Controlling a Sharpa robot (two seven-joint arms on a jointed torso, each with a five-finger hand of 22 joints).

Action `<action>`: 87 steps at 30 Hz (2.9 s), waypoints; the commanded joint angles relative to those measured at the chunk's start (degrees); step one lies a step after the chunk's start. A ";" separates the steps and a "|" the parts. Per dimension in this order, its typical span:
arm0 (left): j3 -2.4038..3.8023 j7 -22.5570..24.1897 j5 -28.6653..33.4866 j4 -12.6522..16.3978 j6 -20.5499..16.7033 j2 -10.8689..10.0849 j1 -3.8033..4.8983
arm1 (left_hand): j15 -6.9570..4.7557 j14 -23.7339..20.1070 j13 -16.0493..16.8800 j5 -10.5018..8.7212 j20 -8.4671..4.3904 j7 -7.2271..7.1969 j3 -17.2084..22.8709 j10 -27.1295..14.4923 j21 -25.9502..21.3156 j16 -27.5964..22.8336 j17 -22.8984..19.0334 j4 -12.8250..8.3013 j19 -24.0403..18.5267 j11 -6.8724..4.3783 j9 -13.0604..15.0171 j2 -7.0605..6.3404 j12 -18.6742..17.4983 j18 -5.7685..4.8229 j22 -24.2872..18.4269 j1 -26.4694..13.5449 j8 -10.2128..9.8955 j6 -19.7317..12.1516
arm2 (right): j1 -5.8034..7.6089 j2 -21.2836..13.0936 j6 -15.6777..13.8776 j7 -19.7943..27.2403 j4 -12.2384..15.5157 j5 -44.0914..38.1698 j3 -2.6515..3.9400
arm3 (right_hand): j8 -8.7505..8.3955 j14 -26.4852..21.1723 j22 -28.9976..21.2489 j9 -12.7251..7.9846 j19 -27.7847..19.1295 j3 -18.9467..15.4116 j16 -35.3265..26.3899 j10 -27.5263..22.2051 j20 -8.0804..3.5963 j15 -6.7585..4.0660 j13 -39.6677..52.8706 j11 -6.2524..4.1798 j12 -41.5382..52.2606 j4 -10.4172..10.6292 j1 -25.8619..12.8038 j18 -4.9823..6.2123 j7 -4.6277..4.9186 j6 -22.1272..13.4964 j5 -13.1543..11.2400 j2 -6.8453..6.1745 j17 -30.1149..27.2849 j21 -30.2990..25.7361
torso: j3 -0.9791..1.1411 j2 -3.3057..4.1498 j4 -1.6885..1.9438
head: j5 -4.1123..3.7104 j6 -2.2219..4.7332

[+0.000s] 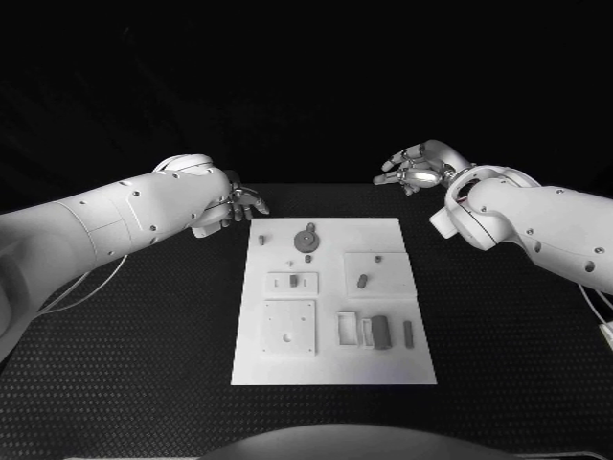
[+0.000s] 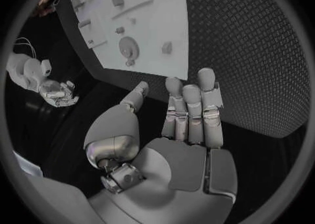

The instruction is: Assemble the parts on the task board

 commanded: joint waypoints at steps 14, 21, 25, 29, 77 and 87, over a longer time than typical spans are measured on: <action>-0.53 1.23 -3.47 -4.88 6.97 3.05 -1.49 | 0.41 -0.66 0.06 -0.13 0.28 0.68 0.10 -0.73 -0.44 0.38 -0.10 1.34 -0.21 0.56 0.15 -0.11 0.36 0.91 0.35 -0.60 -0.28 -1.60 | -0.03 -0.19 0.49 0.51 0.81 -0.04 0.04 | 0.32 -0.37 0.78 -0.12 0.01 -0.49 0.42 -0.44 0.43 0.09 -0.12 -0.12 0.24 0.00 0.11 0.83 0.51 0.00 0.20 0.62 -0.11 -0.37 | -0.14 0.26 -0.22 | 0.16 -0.02; -0.57 2.06 -2.84 -5.71 7.49 3.70 -2.16 | 0.46 -0.73 0.11 -0.09 0.35 0.69 0.16 -0.76 -0.38 0.59 -0.09 1.13 -0.22 0.57 0.24 0.92 0.57 0.97 0.61 -0.10 -0.20 -1.56 | -0.02 -0.22 0.49 0.50 1.09 -0.04 0.04 | 0.32 -0.38 0.78 -0.13 0.01 -0.50 0.43 -0.44 0.44 0.09 -0.14 -0.11 0.25 0.01 0.11 0.83 0.52 0.00 0.20 0.61 -0.13 -0.36 | -0.21 0.29 -0.29 | -0.04 -0.17; -0.57 2.31 -2.78 -6.43 7.73 4.03 -2.26 | 0.49 -0.79 0.10 -0.08 0.40 0.73 0.06 -0.83 -0.37 0.65 -0.12 0.94 -0.28 0.61 0.22 1.39 0.63 0.98 0.74 0.09 -0.26 -1.67 | -0.02 -0.22 0.51 0.49 1.18 -0.04 0.04 | 0.32 -0.38 0.78 -0.13 0.01 -0.51 0.44 -0.44 0.44 0.10 -0.16 -0.11 0.26 0.01 0.11 0.83 0.52 0.00 0.20 0.60 -0.14 -0.36 | -0.15 0.24 -0.28 | -0.11 -0.22; -0.57 2.52 -2.44 -7.41 8.02 4.35 -2.35 | 0.52 -0.85 0.09 -0.08 0.44 0.76 -0.05 -0.90 -0.38 0.70 -0.15 0.59 -0.34 0.64 0.21 1.88 0.69 0.99 0.88 0.42 -0.31 -1.73 | -0.02 -0.18 0.55 0.50 1.17 -0.04 0.04 | 0.32 -0.38 0.78 -0.14 0.01 -0.51 0.45 -0.45 0.44 0.10 -0.17 -0.11 0.27 0.01 0.11 0.83 0.52 0.00 0.20 0.60 -0.15 -0.36 | -0.11 0.21 -0.20 | -0.26 -0.34; -0.56 3.31 0.03 -8.49 8.44 5.66 -3.46 | 0.45 -0.17 -0.65 -0.07 0.62 0.04 5.30 -0.02 -0.27 1.58 -0.99 -4.80 0.54 0.01 0.47 10.16 1.53 0.85 2.44 10.14 0.61 2.13 | -0.02 0.10 0.78 0.41 0.94 -0.04 0.04 | 0.34 -0.40 0.79 -0.21 0.02 -0.54 0.55 -0.47 0.47 0.11 -0.34 -0.10 0.39 0.03 0.10 0.83 0.53 -0.01 0.20 0.65 -0.26 -0.35 | -0.12 0.19 -0.16 | -0.88 -0.99; -0.45 3.17 4.40 -6.87 7.52 4.25 -3.43 | 0.23 1.13 -1.52 -0.12 0.28 -2.25 6.93 1.86 -0.07 2.01 -1.38 -4.87 1.49 -2.05 4.36 11.44 1.37 0.77 3.00 12.11 6.39 6.82 | -0.02 0.00 0.80 0.40 0.86 -0.04 0.04 | 0.34 -0.40 0.79 -0.22 0.02 -0.55 0.57 -0.47 0.48 0.11 -0.37 -0.10 0.41 0.03 0.10 0.83 0.53 -0.02 0.20 0.65 -0.28 -0.35 | -0.12 0.14 -0.10 | -0.98 -1.07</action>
